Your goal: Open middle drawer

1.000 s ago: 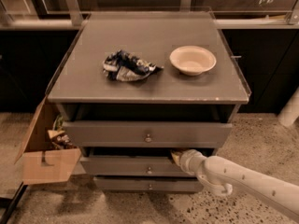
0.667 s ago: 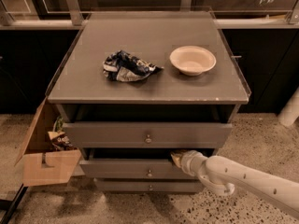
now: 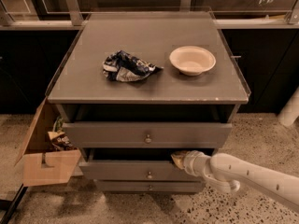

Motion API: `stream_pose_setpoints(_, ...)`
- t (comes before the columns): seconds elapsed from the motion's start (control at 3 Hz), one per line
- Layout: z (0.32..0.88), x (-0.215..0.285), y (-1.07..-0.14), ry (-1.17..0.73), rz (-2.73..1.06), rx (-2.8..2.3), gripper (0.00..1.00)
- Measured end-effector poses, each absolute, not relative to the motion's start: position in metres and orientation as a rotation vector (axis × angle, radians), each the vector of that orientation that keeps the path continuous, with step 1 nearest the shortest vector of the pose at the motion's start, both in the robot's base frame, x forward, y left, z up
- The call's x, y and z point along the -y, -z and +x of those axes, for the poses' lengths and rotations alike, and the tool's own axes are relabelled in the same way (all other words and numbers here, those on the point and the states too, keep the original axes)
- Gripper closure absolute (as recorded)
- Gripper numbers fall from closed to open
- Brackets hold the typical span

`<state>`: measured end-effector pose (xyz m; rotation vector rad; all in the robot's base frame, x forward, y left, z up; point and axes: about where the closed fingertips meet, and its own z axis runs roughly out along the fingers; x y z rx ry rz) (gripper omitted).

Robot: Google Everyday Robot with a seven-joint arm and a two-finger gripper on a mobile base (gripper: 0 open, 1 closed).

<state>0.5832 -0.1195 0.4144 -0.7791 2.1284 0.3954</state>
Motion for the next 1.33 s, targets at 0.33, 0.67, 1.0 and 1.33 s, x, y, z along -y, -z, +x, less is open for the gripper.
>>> stream_pose_setpoints(0.33,0.587,0.129,-0.42,-0.403,-0.92,-2.113,1.0)
stream_pose_setpoints(0.67,0.587,0.129,-0.42,-0.403,-0.92,-2.113,1.0)
stream_pose_setpoints(1.0,0.571,0.122,-0.407,-0.448,-1.009,-2.147,1.0)
stream_pose_setpoints(1.33,0.56,0.118,-0.4,-0.487,-1.052,-2.168,1.0)
